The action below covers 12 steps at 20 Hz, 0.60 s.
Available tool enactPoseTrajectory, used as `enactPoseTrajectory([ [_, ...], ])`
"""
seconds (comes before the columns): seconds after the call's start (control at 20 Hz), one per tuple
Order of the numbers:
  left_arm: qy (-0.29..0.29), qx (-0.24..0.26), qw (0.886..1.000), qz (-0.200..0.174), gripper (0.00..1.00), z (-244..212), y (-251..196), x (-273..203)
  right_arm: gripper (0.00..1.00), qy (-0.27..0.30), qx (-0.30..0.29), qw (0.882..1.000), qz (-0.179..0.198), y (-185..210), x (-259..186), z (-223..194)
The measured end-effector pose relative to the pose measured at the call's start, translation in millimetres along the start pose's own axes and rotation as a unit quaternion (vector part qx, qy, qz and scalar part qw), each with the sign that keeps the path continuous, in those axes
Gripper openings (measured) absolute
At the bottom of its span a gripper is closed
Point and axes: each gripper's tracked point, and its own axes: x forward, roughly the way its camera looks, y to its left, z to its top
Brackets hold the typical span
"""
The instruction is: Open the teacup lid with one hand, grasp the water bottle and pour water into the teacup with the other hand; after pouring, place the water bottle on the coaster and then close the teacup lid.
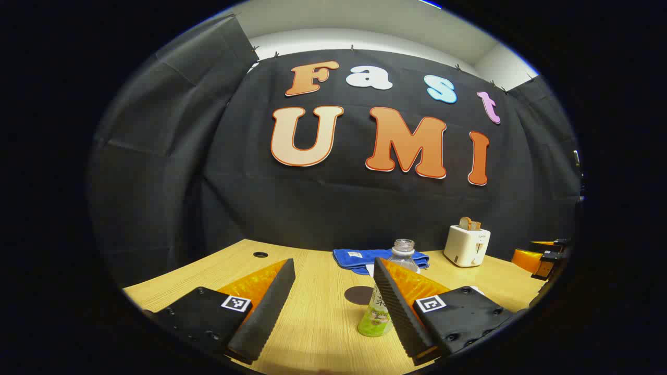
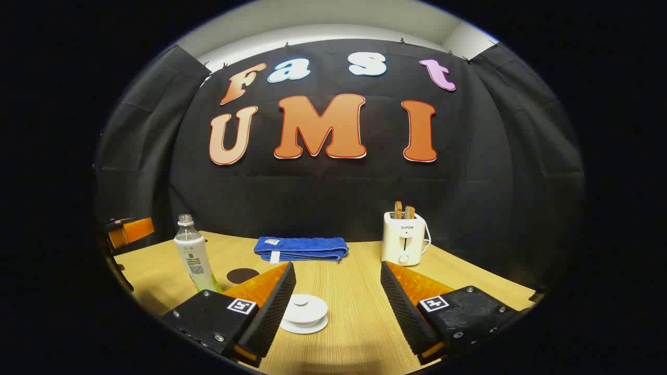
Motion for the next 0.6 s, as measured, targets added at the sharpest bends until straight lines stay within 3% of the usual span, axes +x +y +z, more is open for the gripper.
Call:
enactPoseTrajectory([
  [0.6,-0.002,0.008,1.000,-0.001,0.99,2.0,-0.7,-0.1,0.98,0.000,-0.001,1.000,0.002,7.3,1.0,1.3],
])
